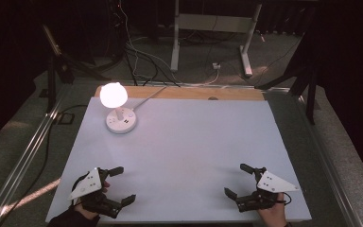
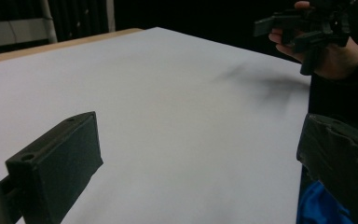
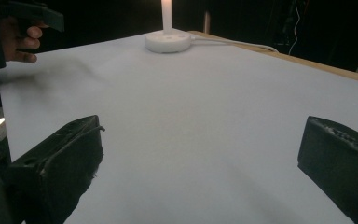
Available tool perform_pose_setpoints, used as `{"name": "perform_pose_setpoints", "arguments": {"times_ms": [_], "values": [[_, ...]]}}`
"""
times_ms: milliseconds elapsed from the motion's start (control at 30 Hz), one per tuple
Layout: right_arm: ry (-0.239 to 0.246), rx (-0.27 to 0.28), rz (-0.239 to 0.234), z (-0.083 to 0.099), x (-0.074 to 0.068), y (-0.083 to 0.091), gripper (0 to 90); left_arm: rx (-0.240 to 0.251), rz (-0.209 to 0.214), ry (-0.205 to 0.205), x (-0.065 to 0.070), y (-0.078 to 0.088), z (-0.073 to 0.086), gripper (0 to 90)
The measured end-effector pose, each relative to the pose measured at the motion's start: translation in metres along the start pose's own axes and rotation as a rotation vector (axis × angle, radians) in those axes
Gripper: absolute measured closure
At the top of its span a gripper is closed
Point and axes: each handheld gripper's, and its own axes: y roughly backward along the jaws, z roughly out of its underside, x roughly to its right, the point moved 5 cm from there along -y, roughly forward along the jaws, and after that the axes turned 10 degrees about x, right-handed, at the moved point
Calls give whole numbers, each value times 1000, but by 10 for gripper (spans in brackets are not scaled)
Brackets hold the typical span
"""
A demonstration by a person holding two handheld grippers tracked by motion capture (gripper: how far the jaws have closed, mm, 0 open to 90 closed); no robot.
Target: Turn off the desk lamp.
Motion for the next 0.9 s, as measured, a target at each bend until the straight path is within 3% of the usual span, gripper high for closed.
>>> {"name": "perform_pose_setpoints", "arguments": {"times_ms": [100,367,900], "values": [[-2,5,4,-1,0,1,0,-21,7,8,-1,-1,-1,4],[-24,12,11,-2,2,3,0,-12,11,13,-4,0,-14,4],[-37,33,30,-6,5,5,0,-22,-30,2,-20,3,-38,4]]}}
